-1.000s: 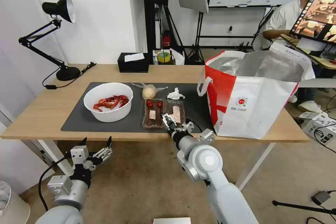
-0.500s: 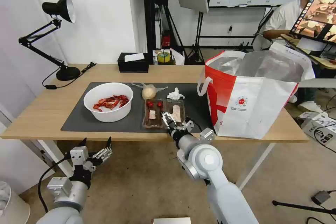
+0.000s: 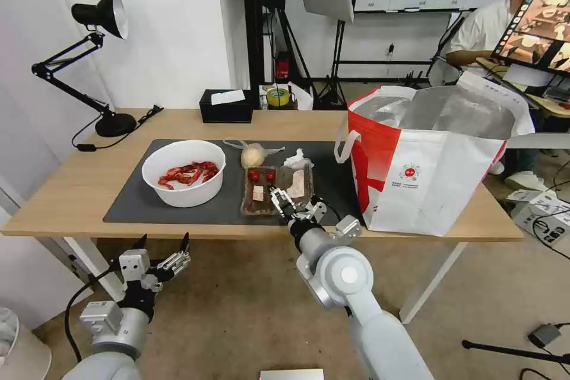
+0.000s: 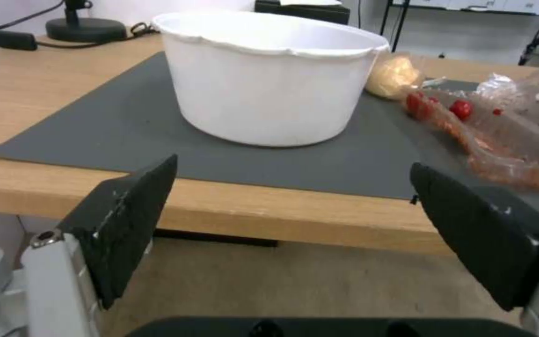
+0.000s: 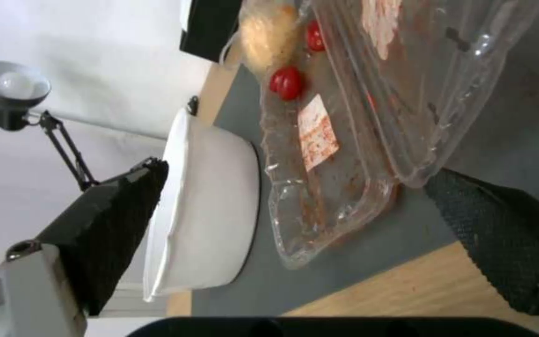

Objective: Pick up the trash from the table and place it into the takeout bag.

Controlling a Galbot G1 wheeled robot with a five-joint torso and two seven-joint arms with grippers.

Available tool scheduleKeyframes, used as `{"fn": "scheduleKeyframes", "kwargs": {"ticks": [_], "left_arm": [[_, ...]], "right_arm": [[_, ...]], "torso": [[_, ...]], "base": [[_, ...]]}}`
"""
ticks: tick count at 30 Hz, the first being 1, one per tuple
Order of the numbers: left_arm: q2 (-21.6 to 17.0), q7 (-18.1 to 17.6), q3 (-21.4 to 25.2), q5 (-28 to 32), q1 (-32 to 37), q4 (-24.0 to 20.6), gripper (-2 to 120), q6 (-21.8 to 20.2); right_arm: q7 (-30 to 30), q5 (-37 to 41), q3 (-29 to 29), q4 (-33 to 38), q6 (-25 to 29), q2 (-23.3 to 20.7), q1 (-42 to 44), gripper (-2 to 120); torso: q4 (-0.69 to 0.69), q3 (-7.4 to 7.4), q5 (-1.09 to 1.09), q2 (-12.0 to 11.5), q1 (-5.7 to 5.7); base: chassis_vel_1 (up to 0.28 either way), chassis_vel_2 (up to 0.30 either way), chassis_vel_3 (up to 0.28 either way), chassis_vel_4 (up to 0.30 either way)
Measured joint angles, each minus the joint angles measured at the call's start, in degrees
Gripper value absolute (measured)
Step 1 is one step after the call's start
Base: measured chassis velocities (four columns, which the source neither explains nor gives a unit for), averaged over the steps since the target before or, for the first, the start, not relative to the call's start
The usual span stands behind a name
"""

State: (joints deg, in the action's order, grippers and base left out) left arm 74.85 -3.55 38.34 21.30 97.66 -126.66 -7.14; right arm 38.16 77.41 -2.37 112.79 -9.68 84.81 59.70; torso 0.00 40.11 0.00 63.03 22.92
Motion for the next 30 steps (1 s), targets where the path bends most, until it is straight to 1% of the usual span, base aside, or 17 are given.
{"fn": "scheduleKeyframes", "kwargs": {"ticks": [7,12,22,30], "left_arm": [[0.13,0.03,-0.06,-0.17,0.10,0.06,100,0.06],[0.23,0.04,-0.16,-0.26,0.12,0.11,100,0.10],[0.43,0.05,-0.30,-0.39,0.25,0.10,100,0.13],[0.41,0.06,-0.29,-0.42,0.50,-0.17,100,0.15]], "right_arm": [[-1.00,-4.74,0.79,-0.04,-0.56,-0.43,0.24,100],[-1.39,-6.56,0.89,-0.04,-0.90,-0.85,0.40,100],[-3.56,-13.71,1.70,-0.50,-1.50,-1.95,0.56,100],[-4.02,-15.00,1.84,-0.18,-1.54,-2.02,0.35,100]], "torso": [[0.00,0.00,0.00,-0.01,0.00],[0.00,0.00,0.00,-0.01,0.00],[0.00,0.00,0.00,-0.01,0.00],[0.00,0.00,0.00,-0.01,0.00]], "base": [[0.000,0.000,0.000,0.000],[0.000,0.000,0.000,0.000],[0.000,0.000,0.000,0.000],[0.000,0.000,0.000,0.000]]}}
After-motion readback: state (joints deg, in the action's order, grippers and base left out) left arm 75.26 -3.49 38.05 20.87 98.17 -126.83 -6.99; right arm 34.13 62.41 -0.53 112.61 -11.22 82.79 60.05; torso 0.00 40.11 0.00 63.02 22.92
